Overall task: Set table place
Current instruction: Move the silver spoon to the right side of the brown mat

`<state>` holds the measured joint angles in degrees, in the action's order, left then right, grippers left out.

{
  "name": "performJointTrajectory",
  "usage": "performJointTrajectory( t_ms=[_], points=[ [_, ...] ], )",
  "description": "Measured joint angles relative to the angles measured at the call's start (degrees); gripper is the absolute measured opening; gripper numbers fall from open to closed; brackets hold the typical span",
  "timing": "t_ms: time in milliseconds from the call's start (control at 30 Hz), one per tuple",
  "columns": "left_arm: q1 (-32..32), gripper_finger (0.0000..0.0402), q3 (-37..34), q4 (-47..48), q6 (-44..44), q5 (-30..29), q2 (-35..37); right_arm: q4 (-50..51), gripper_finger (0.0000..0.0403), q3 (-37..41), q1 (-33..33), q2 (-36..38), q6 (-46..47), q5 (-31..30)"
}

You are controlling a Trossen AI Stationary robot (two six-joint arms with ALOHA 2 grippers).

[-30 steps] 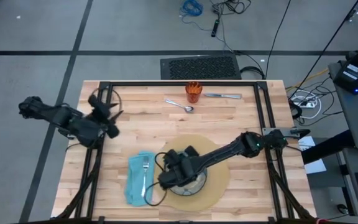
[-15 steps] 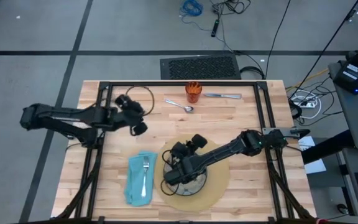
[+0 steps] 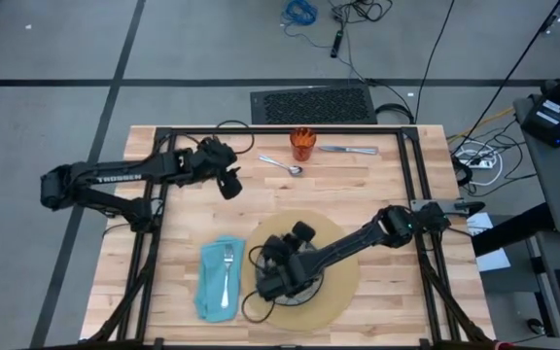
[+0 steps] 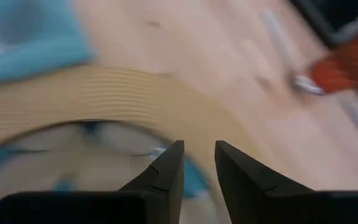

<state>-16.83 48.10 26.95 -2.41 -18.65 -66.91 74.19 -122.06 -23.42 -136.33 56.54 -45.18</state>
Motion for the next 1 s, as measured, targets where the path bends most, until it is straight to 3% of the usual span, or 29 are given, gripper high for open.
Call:
performJointTrajectory(
  t_ms=[200,367,500,567,633,800,900,1000],
  points=[
    [-1.88,0.0161,0.00,-0.98,0.32,0.85,-0.11,-16.41,0.0082,-0.02,-1.98,0.00,-10.92,7.69],
    [-1.89,0.0161,0.02,-3.31,0.30,4.78,-0.11,-15.14,0.0082,0.00,-2.90,2.69,-12.54,9.55],
    [-1.91,0.0161,0.02,-4.41,0.27,5.29,-0.11,-26.75,0.0082,-0.02,-3.41,6.60,-23.66,9.86],
    [-1.91,0.0161,0.02,-4.60,0.28,5.31,-0.11,-30.61,0.0082,-0.04,-3.43,8.30,-30.01,12.84],
    [-1.91,0.0161,0.02,-4.55,0.30,5.28,-0.11,-28.43,0.0082,-0.13,-3.21,9.79,-32.87,15.20],
    [-1.91,0.0161,0.02,-3.57,0.36,5.29,-0.11,-6.63,0.0082,1.49,-1.59,12.64,-27.52,14.13],
    [-1.91,0.0161,0.04,-3.75,1.68,5.29,-0.11,-0.20,0.0082,8.75,-1.69,17.50,-22.45,8.87],
    [-1.91,0.0161,0.04,-3.75,1.80,5.29,-0.11,-1.68,0.0082,21.38,-1.17,26.87,-17.12,5.36]
  ],
)
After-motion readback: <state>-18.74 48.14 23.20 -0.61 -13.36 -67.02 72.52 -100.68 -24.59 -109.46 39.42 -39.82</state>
